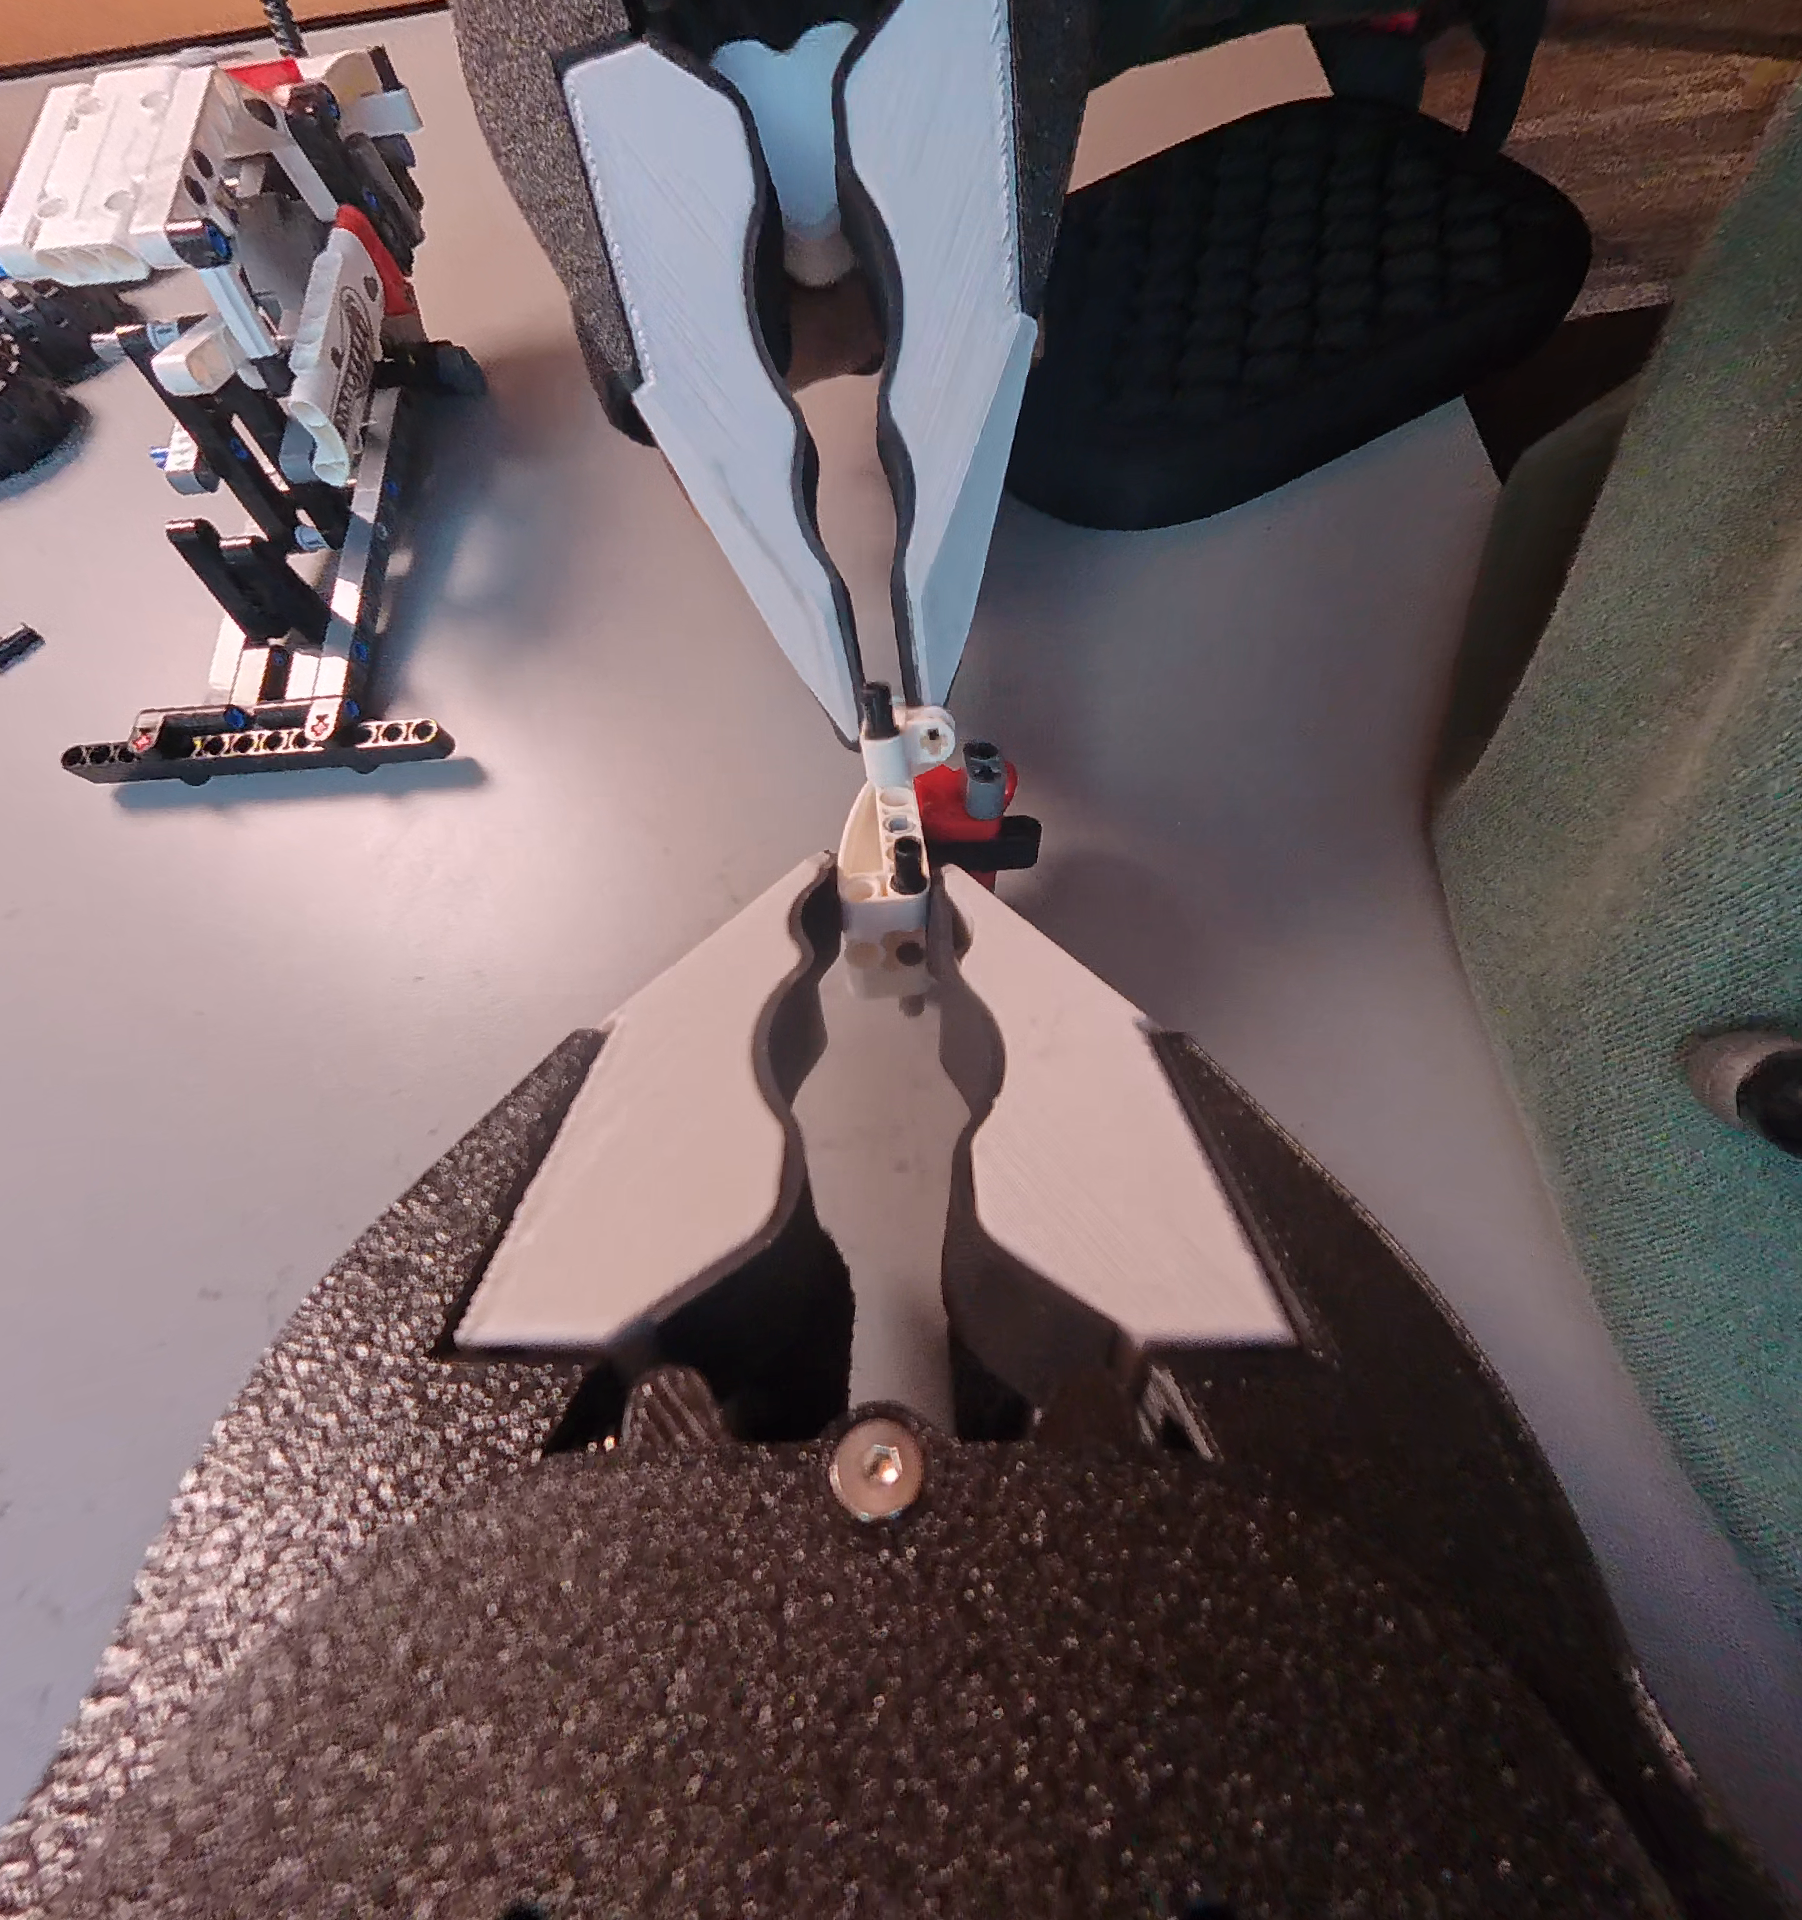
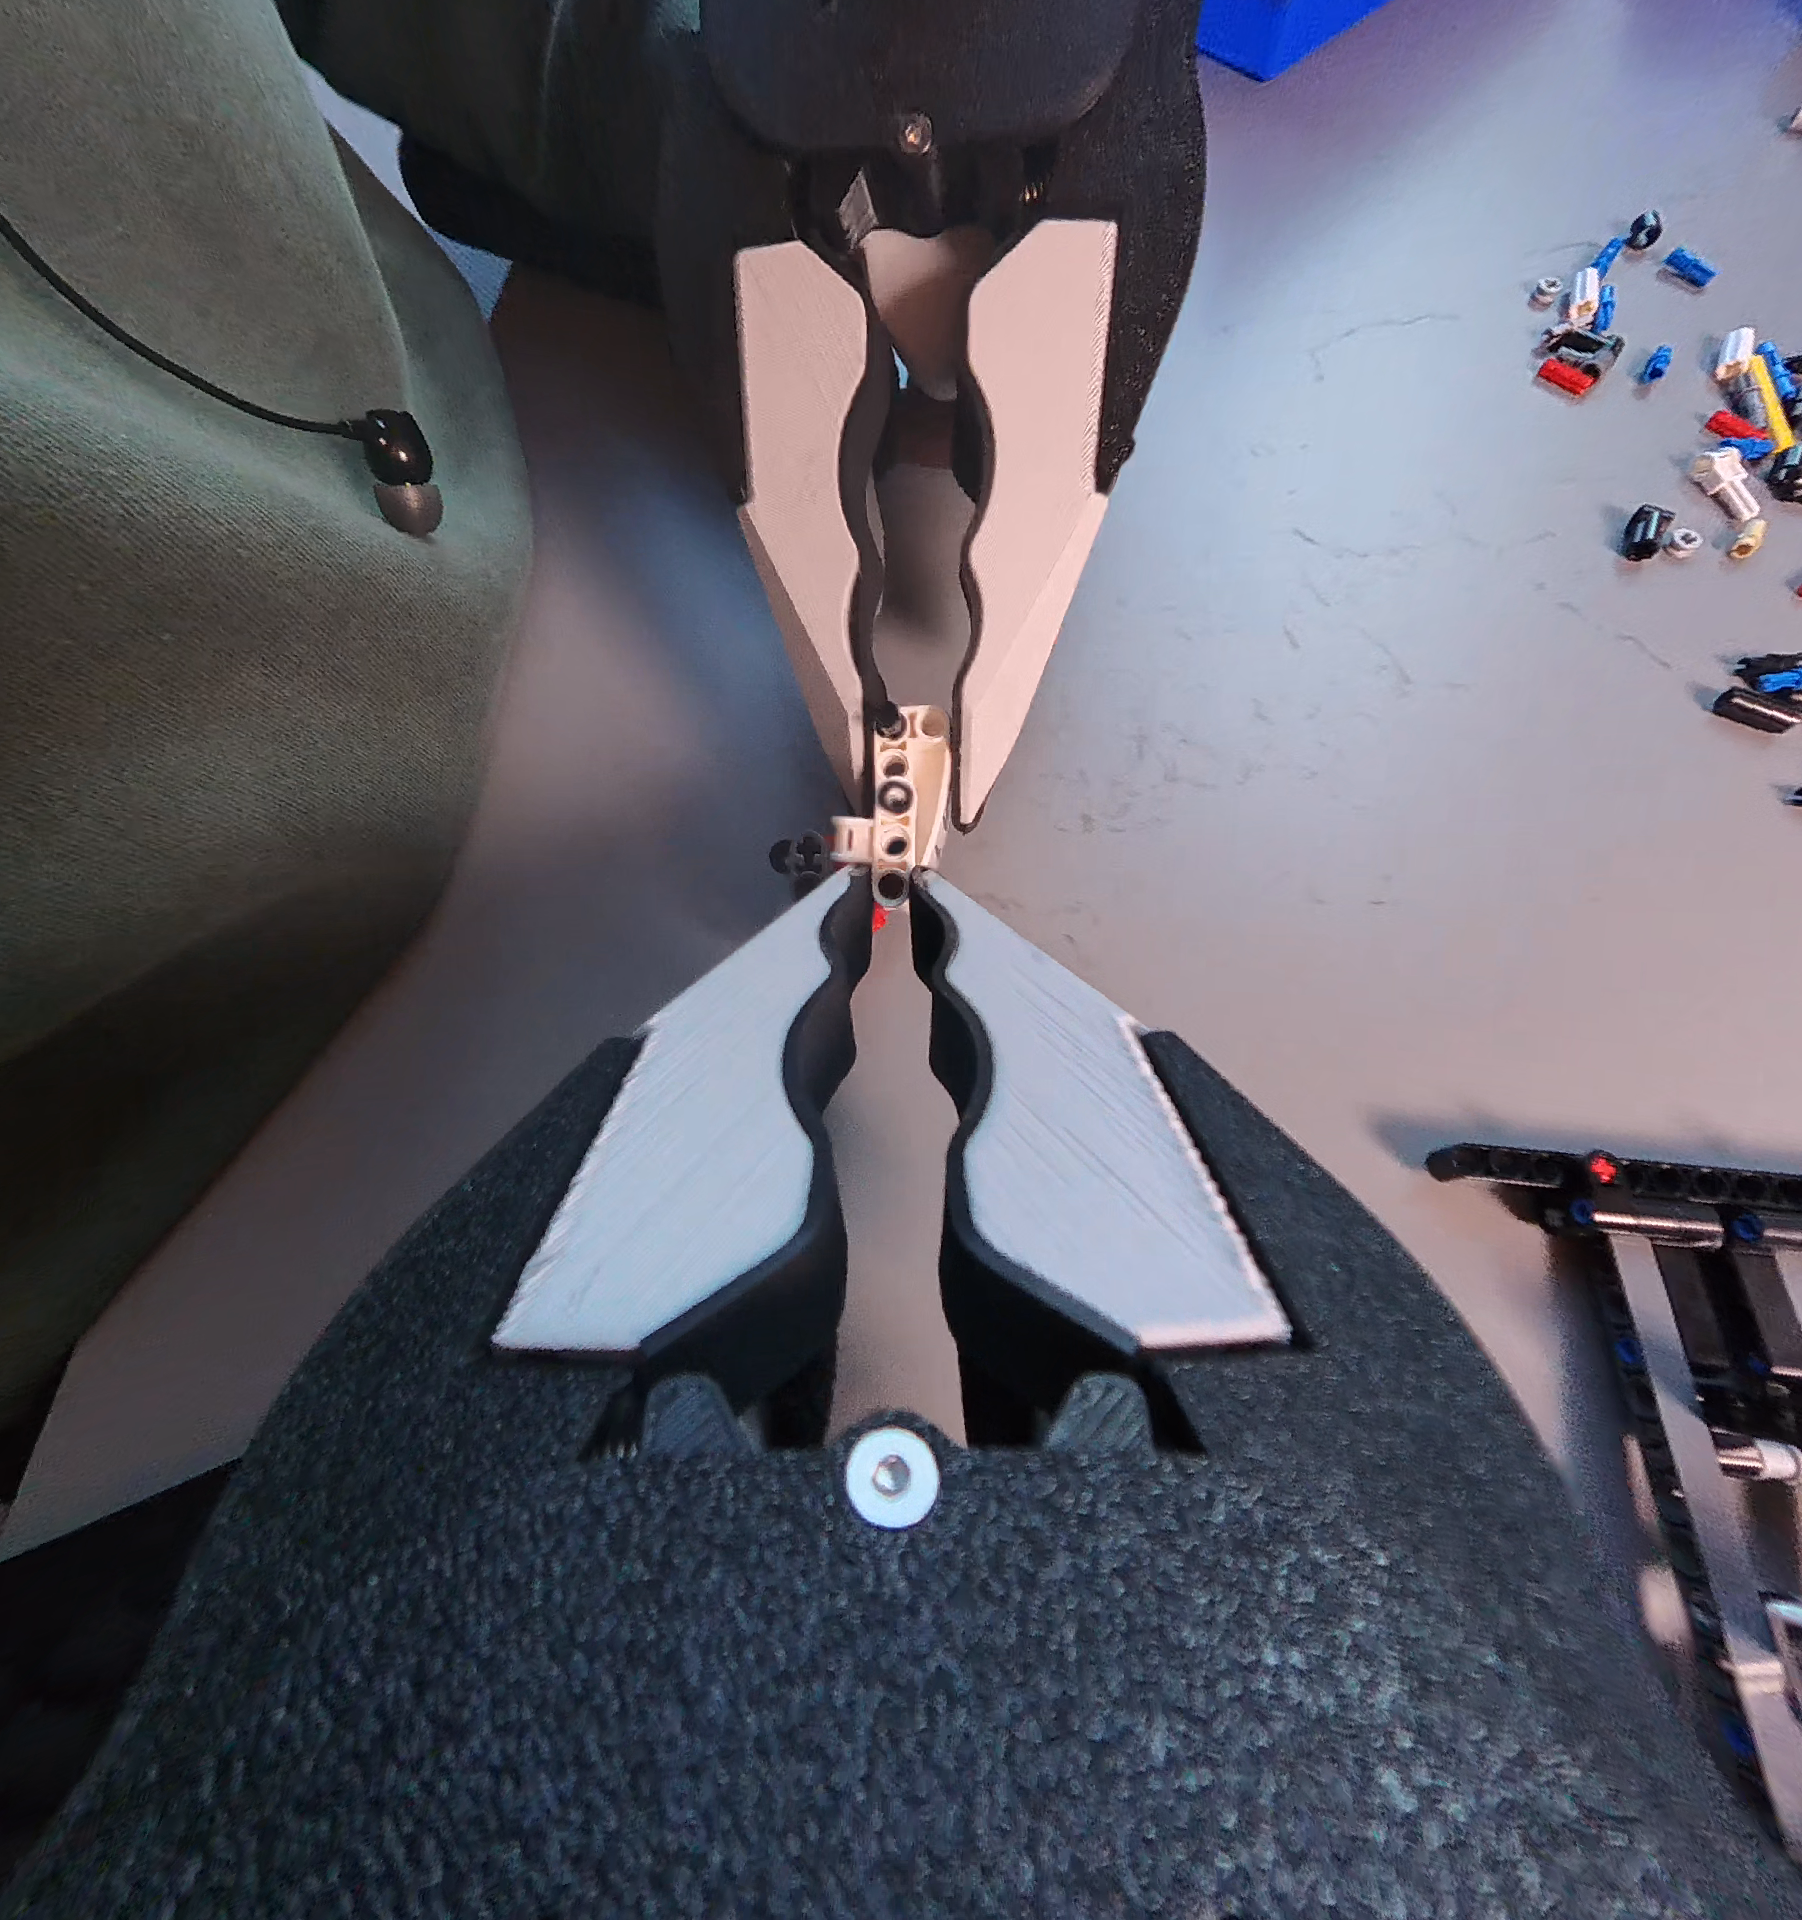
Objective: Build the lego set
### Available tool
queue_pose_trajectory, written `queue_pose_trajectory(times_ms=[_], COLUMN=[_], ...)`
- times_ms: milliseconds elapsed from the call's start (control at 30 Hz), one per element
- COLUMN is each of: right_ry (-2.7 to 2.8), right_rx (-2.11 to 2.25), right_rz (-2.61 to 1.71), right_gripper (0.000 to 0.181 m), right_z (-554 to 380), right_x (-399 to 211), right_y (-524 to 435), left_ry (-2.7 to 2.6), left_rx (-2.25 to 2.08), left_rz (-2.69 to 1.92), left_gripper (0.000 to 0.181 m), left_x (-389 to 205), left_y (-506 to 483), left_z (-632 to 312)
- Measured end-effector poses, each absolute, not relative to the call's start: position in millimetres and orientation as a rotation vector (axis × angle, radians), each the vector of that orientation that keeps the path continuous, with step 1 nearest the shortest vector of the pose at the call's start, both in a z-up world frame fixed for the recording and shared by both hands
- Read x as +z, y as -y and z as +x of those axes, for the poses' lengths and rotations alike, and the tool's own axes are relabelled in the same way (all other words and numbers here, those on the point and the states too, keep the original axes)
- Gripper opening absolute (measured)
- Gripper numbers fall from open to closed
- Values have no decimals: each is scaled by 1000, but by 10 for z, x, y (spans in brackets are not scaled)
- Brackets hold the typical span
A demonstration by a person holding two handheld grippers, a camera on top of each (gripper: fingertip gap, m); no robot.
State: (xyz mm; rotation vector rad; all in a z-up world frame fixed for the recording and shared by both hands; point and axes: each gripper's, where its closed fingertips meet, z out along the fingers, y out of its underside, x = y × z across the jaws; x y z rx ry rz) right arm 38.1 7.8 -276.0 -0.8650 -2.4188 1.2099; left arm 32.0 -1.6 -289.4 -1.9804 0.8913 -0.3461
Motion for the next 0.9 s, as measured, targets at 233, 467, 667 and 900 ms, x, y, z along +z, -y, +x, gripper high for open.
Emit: queue_pose_trajectory(times_ms=[233, 467, 667, 900], right_ry=[2484, 2388, 2181, 2091], right_rx=[1142, 1206, 1418, 1468], right_rz=[-834, -939, -969, -824], right_gripper=[6, 15, 30, 53], right_z=[360, 345, 362, 369], right_x=[-2909, -2863, -2425, -2051], right_y=[-35, -52, -64, 205], left_ry=[-900, -898, -790, -714], left_rx=[-367, -393, -510, -581], left_rz=[-1974, -1973, -1805, -1519], left_gripper=[15, 16, 16, 16], left_x=[-2888, -2875, -2528, -1996], left_y=[31, 39, 25, 111], left_z=[336, 340, 304, 258])
